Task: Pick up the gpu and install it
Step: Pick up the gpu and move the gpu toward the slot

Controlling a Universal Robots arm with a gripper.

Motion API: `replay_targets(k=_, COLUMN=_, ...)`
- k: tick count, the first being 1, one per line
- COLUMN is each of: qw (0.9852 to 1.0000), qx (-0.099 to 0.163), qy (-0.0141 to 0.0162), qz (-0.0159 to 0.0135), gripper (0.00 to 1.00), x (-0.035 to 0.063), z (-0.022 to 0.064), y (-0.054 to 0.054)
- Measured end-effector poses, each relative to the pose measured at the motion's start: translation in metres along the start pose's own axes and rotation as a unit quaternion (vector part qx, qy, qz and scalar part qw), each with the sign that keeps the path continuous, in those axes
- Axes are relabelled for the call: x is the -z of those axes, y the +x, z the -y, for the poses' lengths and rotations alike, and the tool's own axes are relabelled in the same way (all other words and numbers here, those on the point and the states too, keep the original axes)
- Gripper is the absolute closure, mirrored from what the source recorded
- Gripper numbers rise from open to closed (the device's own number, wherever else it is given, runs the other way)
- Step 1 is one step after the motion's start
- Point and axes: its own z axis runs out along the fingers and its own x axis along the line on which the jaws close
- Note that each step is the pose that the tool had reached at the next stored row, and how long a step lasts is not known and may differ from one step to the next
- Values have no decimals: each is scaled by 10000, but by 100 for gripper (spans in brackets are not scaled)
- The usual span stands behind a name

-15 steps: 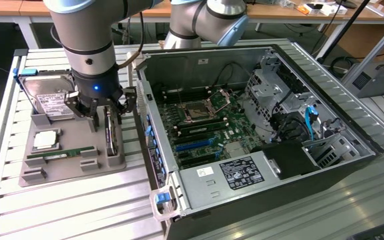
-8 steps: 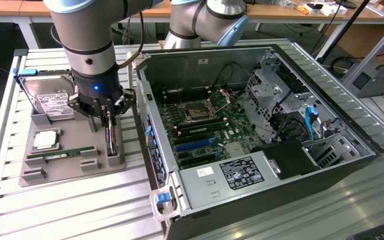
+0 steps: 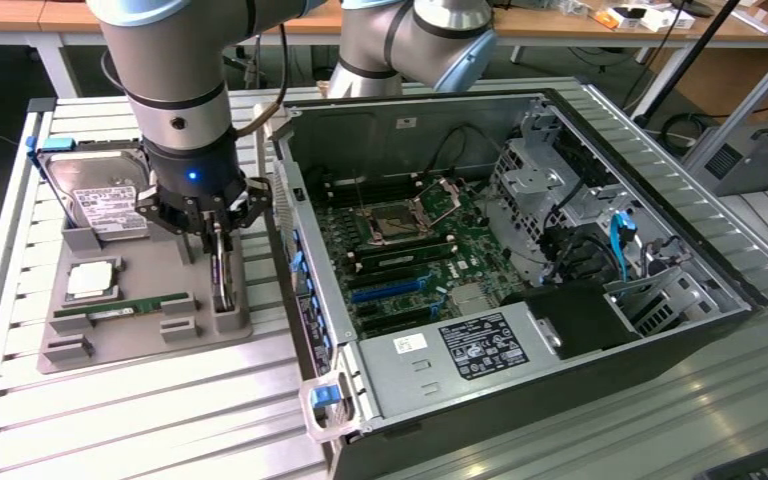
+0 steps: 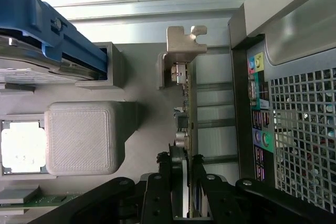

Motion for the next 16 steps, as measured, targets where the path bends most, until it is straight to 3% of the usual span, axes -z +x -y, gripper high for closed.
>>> replay_targets(k=16, qw=10000, qx=0, qy=0, qz=0, gripper=73, x=50, z=2, y=-1)
